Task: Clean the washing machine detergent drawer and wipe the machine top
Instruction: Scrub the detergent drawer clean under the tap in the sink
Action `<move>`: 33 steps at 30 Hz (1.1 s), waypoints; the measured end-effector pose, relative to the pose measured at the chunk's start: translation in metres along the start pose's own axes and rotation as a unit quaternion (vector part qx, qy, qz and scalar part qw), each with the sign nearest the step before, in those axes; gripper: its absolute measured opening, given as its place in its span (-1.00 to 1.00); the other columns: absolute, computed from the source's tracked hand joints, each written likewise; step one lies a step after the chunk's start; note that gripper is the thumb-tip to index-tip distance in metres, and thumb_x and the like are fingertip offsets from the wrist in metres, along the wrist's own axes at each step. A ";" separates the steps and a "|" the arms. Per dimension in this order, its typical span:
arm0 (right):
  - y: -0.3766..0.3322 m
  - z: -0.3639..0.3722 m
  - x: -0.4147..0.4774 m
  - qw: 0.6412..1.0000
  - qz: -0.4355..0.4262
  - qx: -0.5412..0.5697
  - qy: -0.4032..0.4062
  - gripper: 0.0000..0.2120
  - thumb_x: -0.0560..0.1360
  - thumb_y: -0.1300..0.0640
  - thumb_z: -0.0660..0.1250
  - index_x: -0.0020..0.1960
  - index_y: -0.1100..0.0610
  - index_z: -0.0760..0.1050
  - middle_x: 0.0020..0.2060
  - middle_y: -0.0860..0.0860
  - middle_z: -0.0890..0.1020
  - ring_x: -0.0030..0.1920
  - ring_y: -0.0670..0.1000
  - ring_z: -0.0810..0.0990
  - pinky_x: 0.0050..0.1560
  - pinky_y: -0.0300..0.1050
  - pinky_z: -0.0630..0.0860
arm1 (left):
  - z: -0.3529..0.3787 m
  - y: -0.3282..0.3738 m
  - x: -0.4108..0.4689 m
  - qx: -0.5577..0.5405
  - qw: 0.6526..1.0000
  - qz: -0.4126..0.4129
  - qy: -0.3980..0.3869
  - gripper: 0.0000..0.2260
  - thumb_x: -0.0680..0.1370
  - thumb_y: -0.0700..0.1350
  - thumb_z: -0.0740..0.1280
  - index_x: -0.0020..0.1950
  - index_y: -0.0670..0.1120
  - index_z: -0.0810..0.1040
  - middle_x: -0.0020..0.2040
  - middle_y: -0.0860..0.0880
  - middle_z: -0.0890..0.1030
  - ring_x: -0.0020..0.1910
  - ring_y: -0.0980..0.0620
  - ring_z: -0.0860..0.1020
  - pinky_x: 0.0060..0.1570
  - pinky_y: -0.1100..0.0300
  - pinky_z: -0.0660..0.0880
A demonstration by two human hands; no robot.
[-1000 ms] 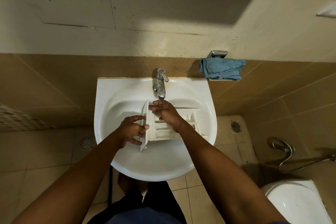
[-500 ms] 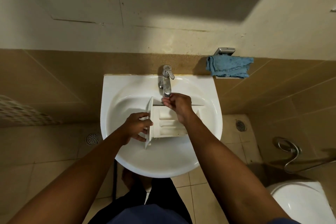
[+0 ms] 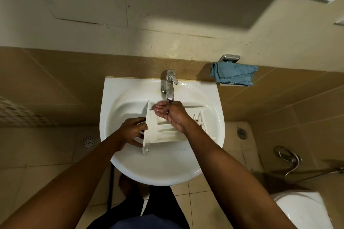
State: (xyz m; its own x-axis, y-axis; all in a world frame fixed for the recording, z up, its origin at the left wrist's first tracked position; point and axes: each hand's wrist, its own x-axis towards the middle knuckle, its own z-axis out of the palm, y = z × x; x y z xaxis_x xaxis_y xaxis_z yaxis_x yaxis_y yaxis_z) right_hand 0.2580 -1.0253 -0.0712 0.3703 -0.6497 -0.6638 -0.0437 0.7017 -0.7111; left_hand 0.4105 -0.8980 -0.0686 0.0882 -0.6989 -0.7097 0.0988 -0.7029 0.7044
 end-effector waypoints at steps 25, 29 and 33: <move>0.015 0.014 -0.036 0.998 0.056 0.000 0.027 -0.58 0.46 0.55 0.03 0.10 0.39 0.60 0.02 0.28 0.69 0.07 0.24 0.70 0.25 0.18 0.62 | 0.002 -0.008 0.012 -0.022 1.000 -0.008 -0.015 -0.58 0.53 -0.13 0.49 0.38 0.06 0.59 0.10 -0.19 0.70 0.01 -0.20 0.71 -0.22 -0.05 0.68; 0.020 0.000 -0.071 0.988 0.094 -0.111 -0.044 -0.55 0.39 0.56 0.04 0.11 0.45 0.61 0.01 0.28 0.71 0.05 0.23 0.71 0.27 0.22 0.60 | 0.002 -0.010 0.013 -0.020 0.999 -0.006 -0.036 -0.52 0.52 -0.10 0.51 0.44 0.04 0.56 0.06 -0.16 0.73 -0.03 -0.17 0.73 -0.17 -0.09 0.70; 0.012 0.003 -0.051 0.994 0.006 -0.103 0.039 -0.71 0.48 0.50 0.19 -0.03 0.28 0.65 -0.03 0.27 0.69 0.05 0.25 0.69 0.21 0.10 0.63 | 0.008 -0.005 0.015 -0.016 0.999 -0.013 -0.029 -0.44 0.50 -0.11 0.55 0.48 0.00 0.51 0.11 -0.18 0.69 0.00 -0.19 0.70 -0.19 -0.10 0.69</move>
State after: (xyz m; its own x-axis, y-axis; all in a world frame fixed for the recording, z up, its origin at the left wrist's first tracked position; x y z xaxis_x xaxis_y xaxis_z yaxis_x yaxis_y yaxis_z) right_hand 0.2414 -0.9828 -0.0451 0.2956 -0.6687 -0.6822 -0.2389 0.6397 -0.7305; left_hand 0.4035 -0.9058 -0.0826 0.0287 -0.6881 -0.7250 0.1320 -0.7164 0.6851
